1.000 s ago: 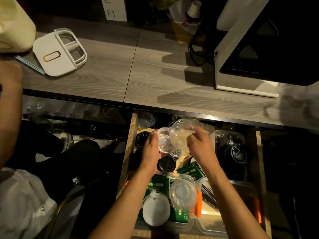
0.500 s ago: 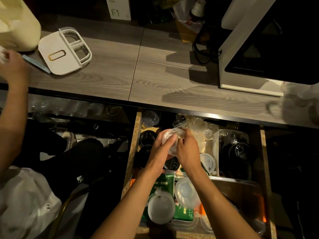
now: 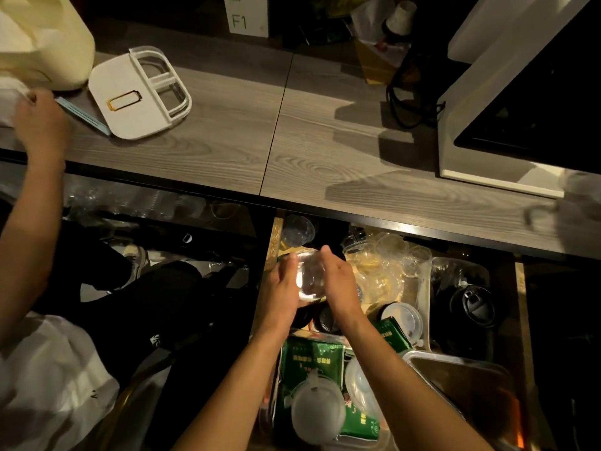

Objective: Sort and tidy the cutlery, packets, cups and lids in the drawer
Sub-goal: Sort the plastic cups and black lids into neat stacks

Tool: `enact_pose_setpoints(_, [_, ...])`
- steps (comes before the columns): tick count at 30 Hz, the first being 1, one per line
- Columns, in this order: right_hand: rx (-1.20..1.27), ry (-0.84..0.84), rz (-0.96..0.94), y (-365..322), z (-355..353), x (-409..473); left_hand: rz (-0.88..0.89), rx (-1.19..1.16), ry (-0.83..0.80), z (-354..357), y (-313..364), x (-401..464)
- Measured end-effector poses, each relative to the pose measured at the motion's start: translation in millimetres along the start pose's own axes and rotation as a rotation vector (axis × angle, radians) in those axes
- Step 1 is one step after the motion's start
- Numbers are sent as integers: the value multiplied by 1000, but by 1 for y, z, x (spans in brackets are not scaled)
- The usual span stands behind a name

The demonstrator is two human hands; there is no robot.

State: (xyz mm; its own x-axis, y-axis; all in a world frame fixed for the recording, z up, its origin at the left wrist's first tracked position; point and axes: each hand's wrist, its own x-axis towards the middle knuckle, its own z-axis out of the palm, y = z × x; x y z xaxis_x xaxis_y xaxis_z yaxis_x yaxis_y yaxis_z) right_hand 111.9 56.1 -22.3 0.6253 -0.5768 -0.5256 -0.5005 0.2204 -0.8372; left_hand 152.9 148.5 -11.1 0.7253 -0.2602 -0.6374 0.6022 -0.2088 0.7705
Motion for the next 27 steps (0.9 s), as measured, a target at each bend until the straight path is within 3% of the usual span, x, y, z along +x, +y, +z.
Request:
enact_pose_setpoints(3, [87, 32, 153, 4, 5, 34, 5, -24, 42, -20, 4, 14])
enact_pose_setpoints(6, [-199, 104, 57, 15, 10, 71, -4, -56, 35, -31, 6, 26])
enact_pose_setpoints(12, [-550, -6, -10, 18, 24, 114, -16, -54, 21, -41, -10, 39])
enact_pose_setpoints(17, [-516, -3, 39, 23, 20, 123, -16, -89, 14, -45, -16, 38])
enact_pose_setpoints(23, [-526, -110, -52, 32, 3, 107, -3, -70, 33, -40, -12, 31])
enact_pose_setpoints(27, [-402, -136, 22, 37, 0, 100, -22, -82, 41, -38, -15, 22])
